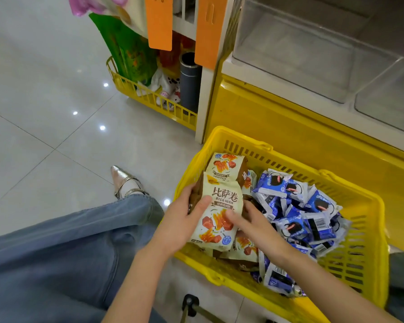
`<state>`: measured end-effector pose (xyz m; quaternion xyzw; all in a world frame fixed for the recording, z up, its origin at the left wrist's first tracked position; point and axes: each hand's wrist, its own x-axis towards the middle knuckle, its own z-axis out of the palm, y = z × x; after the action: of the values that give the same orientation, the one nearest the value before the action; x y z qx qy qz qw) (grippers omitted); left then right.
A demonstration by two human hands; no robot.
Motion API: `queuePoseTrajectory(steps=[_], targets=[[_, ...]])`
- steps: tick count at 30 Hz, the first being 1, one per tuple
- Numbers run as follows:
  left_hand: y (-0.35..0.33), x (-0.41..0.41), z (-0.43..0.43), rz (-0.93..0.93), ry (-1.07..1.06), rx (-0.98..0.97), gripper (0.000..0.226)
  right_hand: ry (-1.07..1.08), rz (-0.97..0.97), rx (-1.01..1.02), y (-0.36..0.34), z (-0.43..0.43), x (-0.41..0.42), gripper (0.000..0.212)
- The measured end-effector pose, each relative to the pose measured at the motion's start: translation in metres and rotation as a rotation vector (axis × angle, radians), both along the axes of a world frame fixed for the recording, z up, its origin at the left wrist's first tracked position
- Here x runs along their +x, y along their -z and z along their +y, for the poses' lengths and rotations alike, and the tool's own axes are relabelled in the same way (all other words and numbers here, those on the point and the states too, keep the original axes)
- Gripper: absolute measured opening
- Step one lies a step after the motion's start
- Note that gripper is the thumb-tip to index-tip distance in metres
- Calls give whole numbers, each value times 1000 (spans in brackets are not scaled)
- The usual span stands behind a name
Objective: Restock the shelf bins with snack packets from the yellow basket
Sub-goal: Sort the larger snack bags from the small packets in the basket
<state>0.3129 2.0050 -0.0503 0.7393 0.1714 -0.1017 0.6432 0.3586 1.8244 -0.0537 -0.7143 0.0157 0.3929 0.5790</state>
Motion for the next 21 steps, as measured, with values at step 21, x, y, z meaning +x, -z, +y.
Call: queuePoseTrajectory(steps=[21], targets=[[38, 0, 20, 67, 27, 617, 32, -203, -263, -535, 63, 9, -9, 50]])
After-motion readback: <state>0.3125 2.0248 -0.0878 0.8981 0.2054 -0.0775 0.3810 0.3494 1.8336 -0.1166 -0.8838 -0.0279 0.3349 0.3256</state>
